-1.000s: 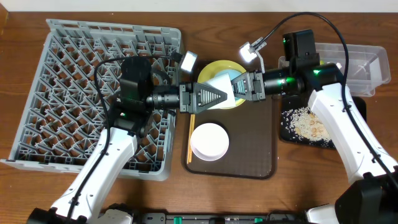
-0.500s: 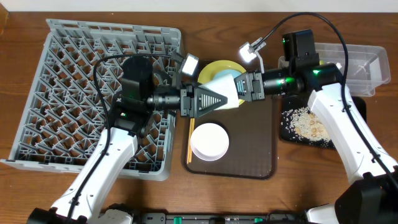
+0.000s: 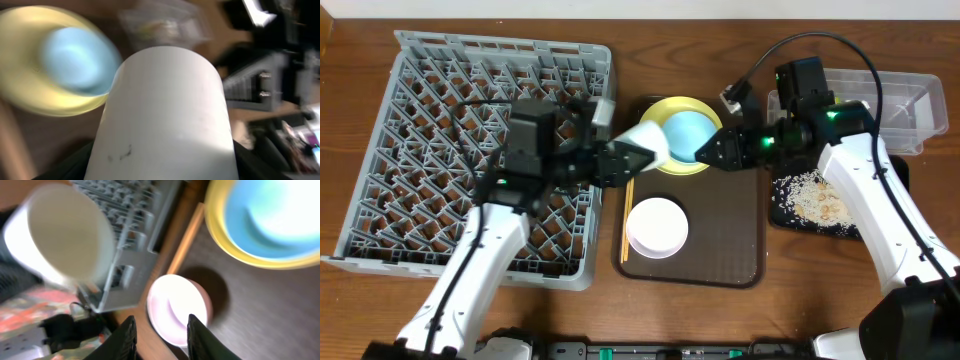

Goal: Sort waste into correct bins and load items into the dishwasher
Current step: 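Lower the pink bowl into the dish rack with the left gripper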

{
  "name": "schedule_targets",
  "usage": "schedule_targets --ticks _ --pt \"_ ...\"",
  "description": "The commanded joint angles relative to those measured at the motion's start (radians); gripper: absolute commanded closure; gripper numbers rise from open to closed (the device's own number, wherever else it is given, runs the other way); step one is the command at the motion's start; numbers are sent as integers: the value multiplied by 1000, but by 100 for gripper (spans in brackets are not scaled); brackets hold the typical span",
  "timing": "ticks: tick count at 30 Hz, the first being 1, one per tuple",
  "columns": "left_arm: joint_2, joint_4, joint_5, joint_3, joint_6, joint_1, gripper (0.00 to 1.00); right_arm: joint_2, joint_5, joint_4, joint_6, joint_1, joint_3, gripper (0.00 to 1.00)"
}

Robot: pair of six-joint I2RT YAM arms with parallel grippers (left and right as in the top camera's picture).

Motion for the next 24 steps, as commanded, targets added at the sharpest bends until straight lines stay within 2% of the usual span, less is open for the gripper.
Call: schedule_targets --ticks 1,3,7,10,13,17,24 --pt "-90 -90 -181 19 113 98 80 2 85 -31 -70 -33 5 68" --pt "-140 -196 -275 33 137 168 80 -1 137 -63 -78 -43 7 69" --pt "-214 -408 -484 66 142 311 80 -26 367 -157 -97 -43 32 70" --pt "-239 -541 -639 77 142 407 80 -58 525 -223 -95 -45 64 68" --pt "-233 -646 -755 76 141 480 80 -109 614 -243 -56 -59 74 70" --pt "-194 -711 -768 76 131 510 80 -177 707 -242 -14 -84 74 69" --pt "-84 -730 -767 69 131 510 79 -206 706 -251 -13 -93 73 67"
